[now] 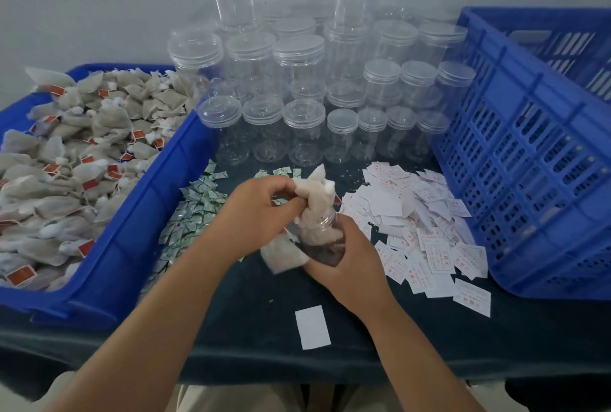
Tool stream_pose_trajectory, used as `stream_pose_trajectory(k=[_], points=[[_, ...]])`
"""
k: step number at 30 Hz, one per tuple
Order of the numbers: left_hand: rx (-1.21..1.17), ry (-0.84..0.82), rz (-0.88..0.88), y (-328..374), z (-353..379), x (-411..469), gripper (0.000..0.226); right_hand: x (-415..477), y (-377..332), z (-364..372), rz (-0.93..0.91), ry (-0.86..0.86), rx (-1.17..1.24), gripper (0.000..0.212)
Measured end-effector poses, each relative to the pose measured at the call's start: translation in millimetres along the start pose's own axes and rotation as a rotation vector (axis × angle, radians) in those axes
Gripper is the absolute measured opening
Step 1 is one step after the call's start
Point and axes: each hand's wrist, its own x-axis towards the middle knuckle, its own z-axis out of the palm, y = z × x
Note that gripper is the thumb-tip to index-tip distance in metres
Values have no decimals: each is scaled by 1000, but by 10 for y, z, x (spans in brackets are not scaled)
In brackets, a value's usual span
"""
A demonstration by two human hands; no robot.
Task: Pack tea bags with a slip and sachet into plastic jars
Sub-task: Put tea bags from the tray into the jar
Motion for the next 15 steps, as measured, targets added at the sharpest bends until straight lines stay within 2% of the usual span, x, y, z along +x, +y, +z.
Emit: stream_pose_trajectory(k=[2,5,11,13,15], points=[[20,84,15,-16,-6,-10,9,4,6,-1,6,6,9,63],[-41,126,-8,-57,-18,-23,12,-5,-3,-10,-21,-5,-26,58],[-133,210,-46,-95,-97,-26,18,4,-9,2,-26,-13,-34,63],[-169,133,-45,-106,-147,-19,15,1,8,8,-33,-15,-44,64],[-129,-57,-50,-84,-158,-15,11,-13,25,13,-40,-31,-62,65]])
